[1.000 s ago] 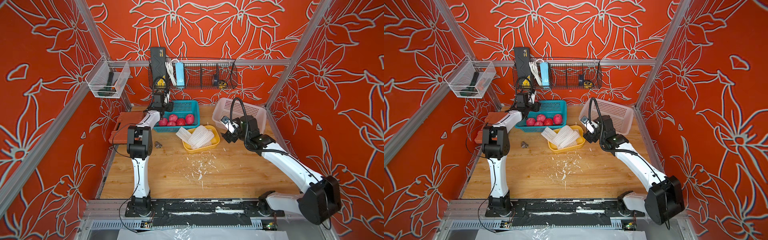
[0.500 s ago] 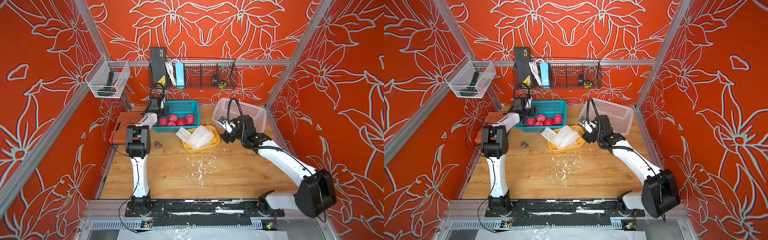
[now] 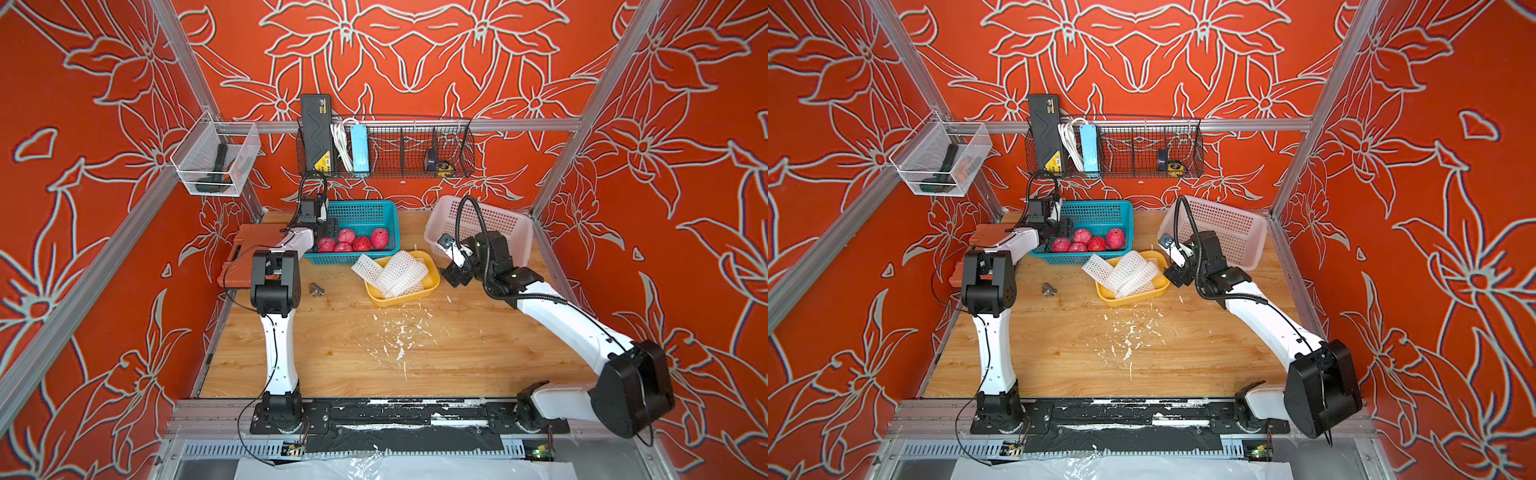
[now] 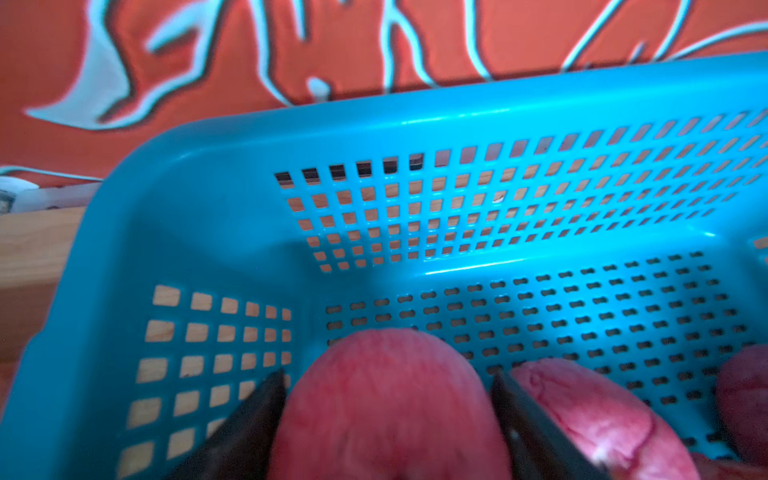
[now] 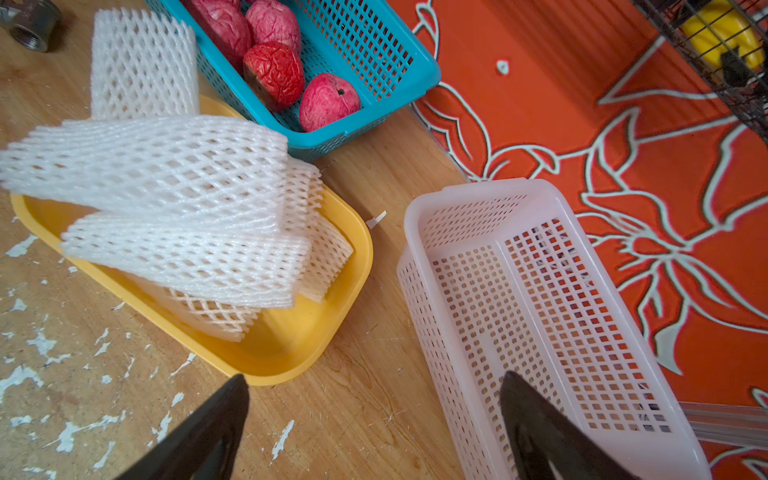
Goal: Remove foam nets from apples
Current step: Place the apple in the basket.
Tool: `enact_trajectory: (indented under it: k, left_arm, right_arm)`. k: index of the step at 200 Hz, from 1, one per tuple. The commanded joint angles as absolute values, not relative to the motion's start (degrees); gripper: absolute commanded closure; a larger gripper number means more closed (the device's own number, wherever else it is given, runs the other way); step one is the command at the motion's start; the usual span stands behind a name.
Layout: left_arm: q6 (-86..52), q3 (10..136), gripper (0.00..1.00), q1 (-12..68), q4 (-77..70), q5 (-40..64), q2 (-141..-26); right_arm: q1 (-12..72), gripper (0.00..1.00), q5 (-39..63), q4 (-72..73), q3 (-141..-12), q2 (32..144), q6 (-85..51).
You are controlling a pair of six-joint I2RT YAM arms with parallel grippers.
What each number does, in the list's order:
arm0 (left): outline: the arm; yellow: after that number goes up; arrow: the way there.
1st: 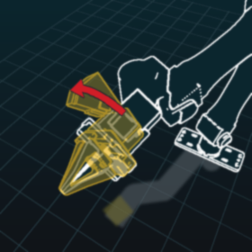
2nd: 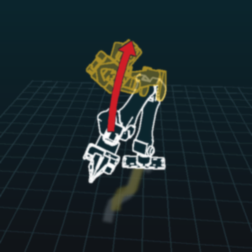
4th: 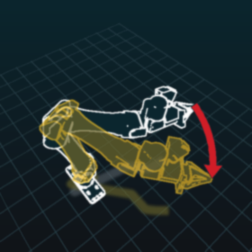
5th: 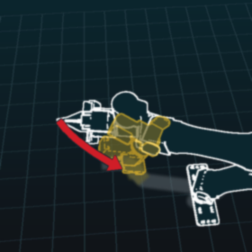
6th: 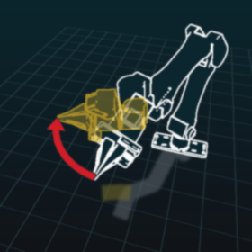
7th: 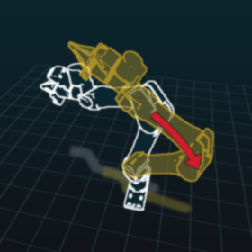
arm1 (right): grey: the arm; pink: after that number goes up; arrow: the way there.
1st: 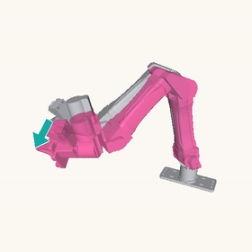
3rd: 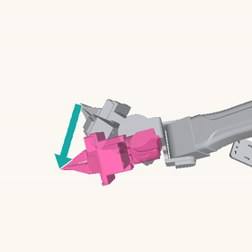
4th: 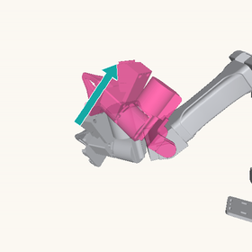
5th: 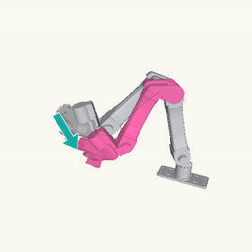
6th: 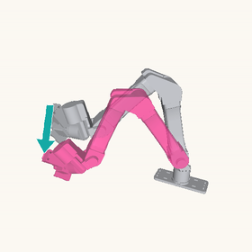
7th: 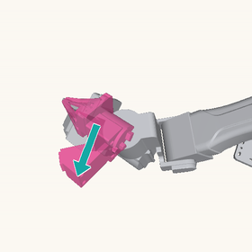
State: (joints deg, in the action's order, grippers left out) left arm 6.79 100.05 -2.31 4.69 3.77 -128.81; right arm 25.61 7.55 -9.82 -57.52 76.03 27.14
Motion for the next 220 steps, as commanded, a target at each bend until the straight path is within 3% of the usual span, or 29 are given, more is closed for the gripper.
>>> enact_trajectory:
  k: [1, 65, 104, 161, 190, 220]
  left_arm:
    - [5.6, 99.6, 0.14, -2.6, 4.5, 5.5, -127.7]
    - [3.9, 89.6, 0.08, -2.6, -0.8, 9.5, -117.0]
    - [2.6, 72.4, 0.08, -2.4, -9.7, 13.2, -101.9]
    - [4.7, 41.7, 0.08, -1.9, -21.5, 16.1, -70.0]
    - [7.4, 26.1, 0.07, -2.0, -21.1, 10.4, -55.3]
    - [3.3, 17.3, 0.04, -2.1, -25.1, 6.2, -51.0]
  right_arm:
    - [25.4, 0.05, 6.5, -9.1, -57.1, 74.1, 25.7]
    - [25.4, 0.05, 5.9, -9.7, -56.5, 71.1, 21.5]
    - [25.3, 0.02, 3.4, -7.8, -51.4, 65.9, 17.8]
    - [21.8, 0.03, -7.1, -8.3, -47.9, 63.2, 6.0]
    - [19.5, 0.03, -20.1, -2.8, -39.8, 59.1, -0.2]
    - [14.1, 0.03, -19.1, 9.4, -29.9, 57.8, 0.5]
